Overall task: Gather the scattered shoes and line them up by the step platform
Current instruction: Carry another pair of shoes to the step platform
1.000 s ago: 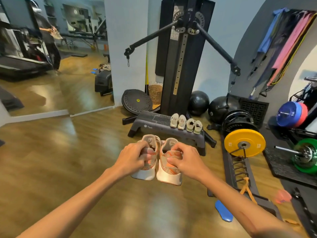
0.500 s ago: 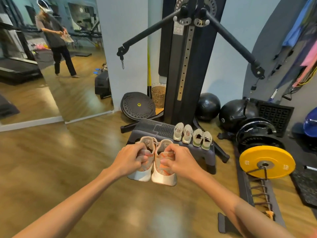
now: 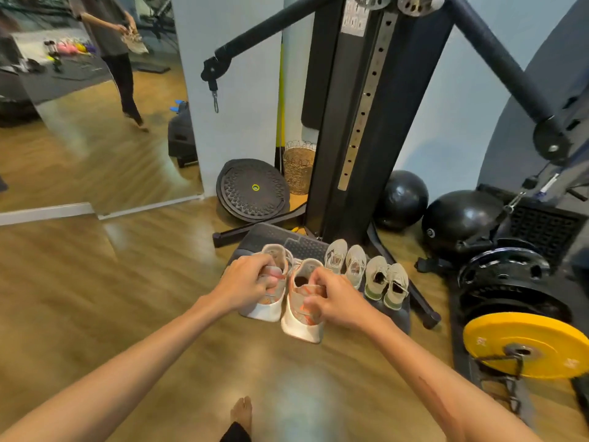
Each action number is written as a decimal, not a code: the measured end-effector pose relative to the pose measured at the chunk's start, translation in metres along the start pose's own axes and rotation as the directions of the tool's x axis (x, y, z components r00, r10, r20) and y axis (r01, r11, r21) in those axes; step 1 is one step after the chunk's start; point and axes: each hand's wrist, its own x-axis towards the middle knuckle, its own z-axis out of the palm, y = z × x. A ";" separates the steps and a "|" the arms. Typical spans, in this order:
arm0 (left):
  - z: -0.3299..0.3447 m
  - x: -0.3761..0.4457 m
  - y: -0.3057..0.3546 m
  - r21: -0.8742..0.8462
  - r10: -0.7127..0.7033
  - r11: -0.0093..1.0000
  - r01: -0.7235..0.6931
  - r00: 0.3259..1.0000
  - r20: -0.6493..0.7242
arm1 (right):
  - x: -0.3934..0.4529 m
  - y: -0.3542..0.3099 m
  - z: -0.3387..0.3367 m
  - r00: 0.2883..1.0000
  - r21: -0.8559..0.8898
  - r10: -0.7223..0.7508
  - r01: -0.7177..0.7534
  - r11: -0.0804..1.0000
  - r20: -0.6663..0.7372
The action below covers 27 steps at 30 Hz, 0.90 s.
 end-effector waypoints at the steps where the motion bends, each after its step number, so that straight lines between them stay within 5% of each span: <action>1: 0.003 0.024 -0.009 -0.004 0.004 1.000 -0.004 1.000 0.006 | 0.021 0.005 -0.005 1.000 -0.013 0.013 -0.013 1.000 -0.006; 14: 0.041 0.279 -0.086 -0.045 0.080 0.996 -0.071 0.962 0.262 | 0.237 0.105 -0.040 0.963 0.049 0.270 -0.270 0.962 0.016; 27: 0.176 0.462 -0.153 0.237 -0.284 0.946 0.220 0.916 0.283 | 0.431 0.277 -0.007 0.941 0.026 0.316 -0.321 0.947 0.120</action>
